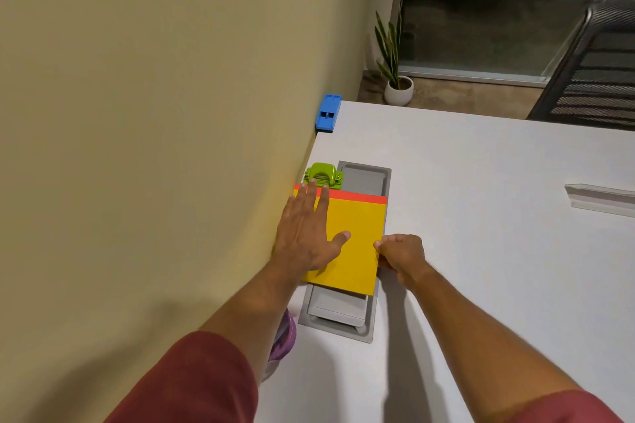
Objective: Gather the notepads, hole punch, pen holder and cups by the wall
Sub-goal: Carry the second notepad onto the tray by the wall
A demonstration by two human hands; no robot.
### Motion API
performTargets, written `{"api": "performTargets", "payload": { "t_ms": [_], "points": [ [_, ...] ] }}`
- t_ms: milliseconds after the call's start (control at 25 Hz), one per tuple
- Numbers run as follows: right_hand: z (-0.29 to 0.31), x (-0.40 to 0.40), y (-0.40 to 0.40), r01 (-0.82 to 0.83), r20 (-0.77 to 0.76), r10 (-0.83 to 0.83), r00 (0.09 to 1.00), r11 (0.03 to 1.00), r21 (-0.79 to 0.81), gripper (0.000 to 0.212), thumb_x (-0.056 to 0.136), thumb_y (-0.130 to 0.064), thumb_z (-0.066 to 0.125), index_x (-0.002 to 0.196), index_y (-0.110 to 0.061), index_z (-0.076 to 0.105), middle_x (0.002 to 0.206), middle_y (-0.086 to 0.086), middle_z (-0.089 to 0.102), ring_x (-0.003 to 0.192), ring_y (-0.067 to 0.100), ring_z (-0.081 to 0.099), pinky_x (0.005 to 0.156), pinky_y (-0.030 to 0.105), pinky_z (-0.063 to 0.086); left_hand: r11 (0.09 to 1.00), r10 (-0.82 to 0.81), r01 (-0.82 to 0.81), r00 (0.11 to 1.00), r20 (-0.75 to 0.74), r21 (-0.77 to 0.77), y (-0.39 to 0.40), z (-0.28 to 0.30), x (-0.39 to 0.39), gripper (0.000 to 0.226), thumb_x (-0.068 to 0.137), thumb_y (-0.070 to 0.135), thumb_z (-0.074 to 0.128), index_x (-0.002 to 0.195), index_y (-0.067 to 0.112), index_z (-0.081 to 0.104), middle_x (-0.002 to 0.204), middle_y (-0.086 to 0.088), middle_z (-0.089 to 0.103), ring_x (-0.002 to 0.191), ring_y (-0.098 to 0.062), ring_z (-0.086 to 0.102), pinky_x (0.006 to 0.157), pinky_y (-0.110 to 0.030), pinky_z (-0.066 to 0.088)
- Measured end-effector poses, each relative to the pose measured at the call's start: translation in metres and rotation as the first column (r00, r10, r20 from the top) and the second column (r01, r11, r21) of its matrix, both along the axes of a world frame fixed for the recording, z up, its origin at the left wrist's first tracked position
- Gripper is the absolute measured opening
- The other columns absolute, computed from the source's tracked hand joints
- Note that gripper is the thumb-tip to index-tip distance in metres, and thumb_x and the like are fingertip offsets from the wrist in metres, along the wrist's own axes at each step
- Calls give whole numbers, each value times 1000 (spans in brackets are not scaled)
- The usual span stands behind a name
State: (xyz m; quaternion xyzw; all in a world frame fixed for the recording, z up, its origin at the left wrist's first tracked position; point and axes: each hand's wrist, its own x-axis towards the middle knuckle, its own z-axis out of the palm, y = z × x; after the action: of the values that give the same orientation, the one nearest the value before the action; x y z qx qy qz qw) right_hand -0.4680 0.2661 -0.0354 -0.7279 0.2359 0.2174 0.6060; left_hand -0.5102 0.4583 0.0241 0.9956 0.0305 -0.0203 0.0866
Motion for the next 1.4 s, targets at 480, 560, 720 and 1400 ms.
{"api": "performTargets", "payload": {
  "t_ms": [480, 560, 720, 1400],
  "points": [
    [-9, 13, 39, -26, 77, 50, 996, 960, -278, 18, 83, -17, 77, 95, -4, 75, 97, 13, 72, 93, 28, 66, 90, 42, 54, 1000, -5, 6, 999, -49, 24, 12, -10, 12, 100, 85, 73, 38, 156, 16, -3, 165, -11, -6, 152, -28, -4, 122, -44, 2],
    [-8, 13, 42, -71, 77, 100, 992, 946, -316, 17, 84, -19, 76, 93, -5, 75, 94, 12, 71, 92, 28, 65, 88, 40, 54, 1000, -4, 5, 999, -49, 22, 13, -11, 13, 100, 85, 72, 40, 156, 16, -3, 165, -11, -6, 152, -28, -4, 122, -44, 3],
    [-3, 12, 47, -138, 90, 178, 980, 931, -339, 19, 89, -18, 67, 78, -3, 72, 83, 15, 70, 84, 30, 64, 81, 38, 53, 1000, -4, 5, 998, -55, 7, 15, -12, 12, 101, 85, 71, 42, 156, 15, -1, 165, -11, -6, 152, -27, -5, 123, -44, 3],
    [40, -21, 24, -283, 202, 380, 902, 878, -386, 42, 98, -44, 49, 115, -9, 64, 117, 13, 66, 114, 31, 58, 95, 38, 44, 999, -24, 26, 999, -32, 47, 2, 9, -8, 101, 84, 70, 44, 156, 14, 0, 164, -15, -2, 152, -30, -1, 122, -45, 4]
  ]
}}
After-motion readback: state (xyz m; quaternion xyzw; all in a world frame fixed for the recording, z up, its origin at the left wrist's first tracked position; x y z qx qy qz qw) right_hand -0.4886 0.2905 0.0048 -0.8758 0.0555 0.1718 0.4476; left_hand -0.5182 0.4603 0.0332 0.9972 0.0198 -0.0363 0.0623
